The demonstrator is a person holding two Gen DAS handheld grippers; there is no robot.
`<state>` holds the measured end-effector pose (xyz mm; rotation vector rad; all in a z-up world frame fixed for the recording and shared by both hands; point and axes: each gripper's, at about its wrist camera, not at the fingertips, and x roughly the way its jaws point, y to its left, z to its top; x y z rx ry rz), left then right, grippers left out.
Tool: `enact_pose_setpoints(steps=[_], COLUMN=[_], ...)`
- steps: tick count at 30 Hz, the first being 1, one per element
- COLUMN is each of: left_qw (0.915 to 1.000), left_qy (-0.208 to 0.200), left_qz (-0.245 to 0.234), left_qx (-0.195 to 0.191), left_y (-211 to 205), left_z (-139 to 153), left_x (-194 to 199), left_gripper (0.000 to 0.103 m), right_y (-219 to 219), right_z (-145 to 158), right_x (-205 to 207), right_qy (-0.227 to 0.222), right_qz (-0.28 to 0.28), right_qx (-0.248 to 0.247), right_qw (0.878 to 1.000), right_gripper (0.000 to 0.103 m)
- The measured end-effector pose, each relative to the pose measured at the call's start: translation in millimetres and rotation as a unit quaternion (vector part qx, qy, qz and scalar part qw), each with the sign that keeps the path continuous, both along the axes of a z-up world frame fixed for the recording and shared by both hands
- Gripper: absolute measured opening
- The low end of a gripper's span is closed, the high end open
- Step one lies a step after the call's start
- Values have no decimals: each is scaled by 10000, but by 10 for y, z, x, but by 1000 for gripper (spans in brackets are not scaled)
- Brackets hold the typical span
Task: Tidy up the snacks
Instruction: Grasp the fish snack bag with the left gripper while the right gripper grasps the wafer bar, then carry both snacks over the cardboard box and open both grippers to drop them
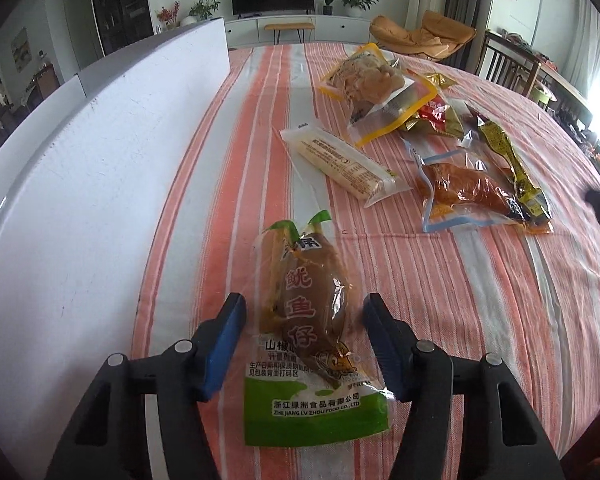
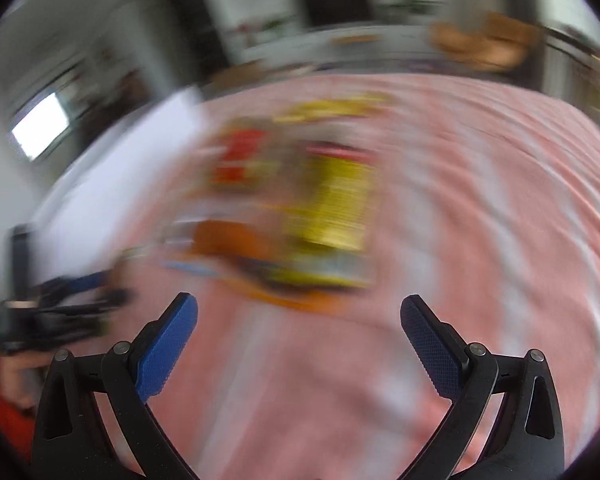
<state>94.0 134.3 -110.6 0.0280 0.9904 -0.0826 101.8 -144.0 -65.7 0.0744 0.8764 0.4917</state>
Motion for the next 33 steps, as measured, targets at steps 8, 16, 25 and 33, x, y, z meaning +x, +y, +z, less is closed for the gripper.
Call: enact_pose_setpoints(steps=[8, 16, 25, 33], left_qw=[9992, 9944, 9717, 9747], left_qy=[-22, 15, -577, -1192], left_qz=[136, 96, 137, 1685], left_qx=[-380, -1056, -2287, -861], left_y=[110, 244, 660, 2054], left_z=[23, 99, 904, 1408], left_x=[-161, -282, -440, -549], left_gripper=[55, 54, 54, 56], right_y=[1726, 2084, 1606, 2743], right_z=[-166, -358, 569, 1294], right_x=[1103, 1307, 1095, 645], right_qy=[1161, 1235, 853, 604], right_qz=[1506, 1377, 961, 2179], right_qx=[-513, -1244, 252, 1077], right_qw=[9804, 9748, 9914, 9681], right_gripper=[69, 30, 30, 30])
